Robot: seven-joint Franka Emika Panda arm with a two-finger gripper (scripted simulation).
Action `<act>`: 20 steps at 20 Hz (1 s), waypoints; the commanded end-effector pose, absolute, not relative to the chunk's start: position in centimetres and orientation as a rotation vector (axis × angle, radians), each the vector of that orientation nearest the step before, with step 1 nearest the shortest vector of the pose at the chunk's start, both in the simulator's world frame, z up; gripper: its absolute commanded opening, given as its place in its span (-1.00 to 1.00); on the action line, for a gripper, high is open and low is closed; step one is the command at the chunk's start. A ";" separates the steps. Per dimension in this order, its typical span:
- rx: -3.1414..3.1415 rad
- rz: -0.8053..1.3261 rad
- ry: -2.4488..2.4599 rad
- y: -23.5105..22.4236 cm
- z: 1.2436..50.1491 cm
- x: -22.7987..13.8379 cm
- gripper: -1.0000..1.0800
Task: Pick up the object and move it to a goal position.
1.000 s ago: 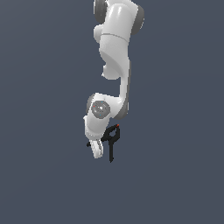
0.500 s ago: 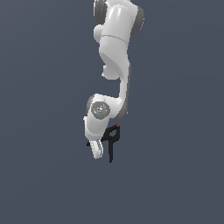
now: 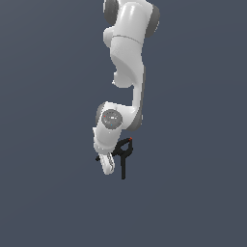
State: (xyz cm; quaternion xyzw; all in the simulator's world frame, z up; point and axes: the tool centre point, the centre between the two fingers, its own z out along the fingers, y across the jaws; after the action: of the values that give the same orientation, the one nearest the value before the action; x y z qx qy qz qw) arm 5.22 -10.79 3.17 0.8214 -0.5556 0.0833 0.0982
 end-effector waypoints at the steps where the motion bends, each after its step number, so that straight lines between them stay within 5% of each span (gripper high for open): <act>1: 2.433 0.268 -1.655 -10.2 4.5 5.7 -1.00; 9: 2.425 0.389 -1.726 -7.1 12.2 7.8 -1.00; 20: 2.379 0.680 -1.878 -0.1 30.5 10.3 -1.00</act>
State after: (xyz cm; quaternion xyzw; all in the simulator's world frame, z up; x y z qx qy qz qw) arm 10.08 -1.14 27.54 0.7729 -0.5999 0.2048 0.0270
